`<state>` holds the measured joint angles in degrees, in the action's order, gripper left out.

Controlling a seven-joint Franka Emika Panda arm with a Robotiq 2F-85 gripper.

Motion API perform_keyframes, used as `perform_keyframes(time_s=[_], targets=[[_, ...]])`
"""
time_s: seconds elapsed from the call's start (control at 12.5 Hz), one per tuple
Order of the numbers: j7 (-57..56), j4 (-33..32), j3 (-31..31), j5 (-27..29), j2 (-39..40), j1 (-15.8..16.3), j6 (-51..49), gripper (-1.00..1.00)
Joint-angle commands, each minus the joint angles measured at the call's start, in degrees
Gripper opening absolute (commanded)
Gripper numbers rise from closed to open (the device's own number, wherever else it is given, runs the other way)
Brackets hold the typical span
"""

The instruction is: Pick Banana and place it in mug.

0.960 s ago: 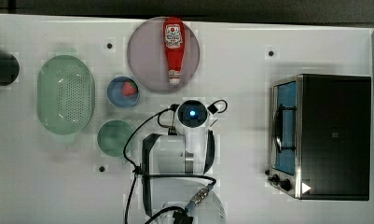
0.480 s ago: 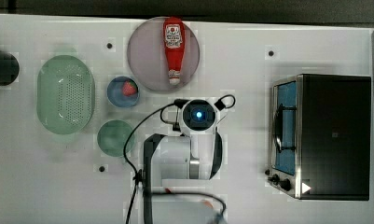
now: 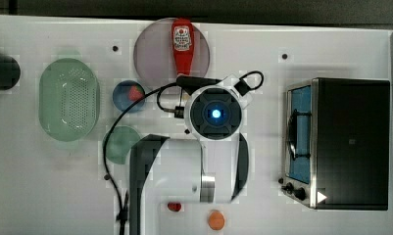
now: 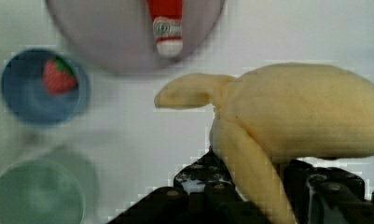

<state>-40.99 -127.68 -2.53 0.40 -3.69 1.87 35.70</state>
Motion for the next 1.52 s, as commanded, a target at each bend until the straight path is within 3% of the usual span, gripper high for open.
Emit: perform_keyframes(time_s=[0.08,0.32,0.4,0.96,1.52], targets=[[4.82,5.26,2.71,-0.06,-2.49,0.01,-8.72,-0.30],[10.43,8.77,7.39,-0.06,-5.02,0.70,-14.31,-0.30],[17.25,9.60,10.61,-0.05,-5.10,1.06,-15.42,-0.30],[42.69,7.56,24.29,1.27,-0.51,2.41,-14.53,-0.30],[45.18,-1.61,26.05,1.50,8.04,2.42,4.97,-0.30]])
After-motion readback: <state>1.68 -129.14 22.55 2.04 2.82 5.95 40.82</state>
